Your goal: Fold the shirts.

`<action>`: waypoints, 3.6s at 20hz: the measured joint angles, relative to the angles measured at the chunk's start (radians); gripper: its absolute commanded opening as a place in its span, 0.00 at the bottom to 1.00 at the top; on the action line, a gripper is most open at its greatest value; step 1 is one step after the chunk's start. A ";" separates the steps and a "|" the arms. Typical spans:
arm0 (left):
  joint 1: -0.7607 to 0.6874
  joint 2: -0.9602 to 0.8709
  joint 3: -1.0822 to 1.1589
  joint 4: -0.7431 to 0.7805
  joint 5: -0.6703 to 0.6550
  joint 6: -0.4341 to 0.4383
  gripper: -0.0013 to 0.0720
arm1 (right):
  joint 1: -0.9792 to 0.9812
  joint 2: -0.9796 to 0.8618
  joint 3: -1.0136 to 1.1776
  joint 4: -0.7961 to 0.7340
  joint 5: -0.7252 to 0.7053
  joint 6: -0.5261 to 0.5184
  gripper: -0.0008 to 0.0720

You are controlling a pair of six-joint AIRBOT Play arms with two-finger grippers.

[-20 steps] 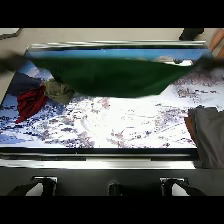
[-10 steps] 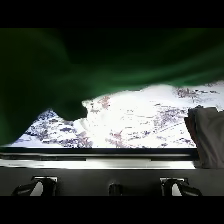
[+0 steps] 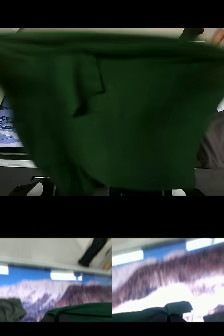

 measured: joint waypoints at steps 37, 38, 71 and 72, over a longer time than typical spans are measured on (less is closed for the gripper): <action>0.045 -0.419 -0.909 -0.153 0.056 0.241 0.07 | -0.132 -0.417 -0.595 0.116 0.196 -0.131 0.78; 0.042 -0.419 -0.910 -0.156 0.059 0.245 0.07 | -0.132 -0.416 -0.624 0.114 0.187 -0.137 0.78; 0.005 0.256 0.369 -0.047 0.180 -0.002 0.06 | -0.133 0.394 0.222 0.102 -0.253 -0.079 0.06; 0.005 0.259 0.374 -0.042 0.190 -0.010 0.06 | -0.133 0.397 0.225 0.092 -0.250 -0.069 0.06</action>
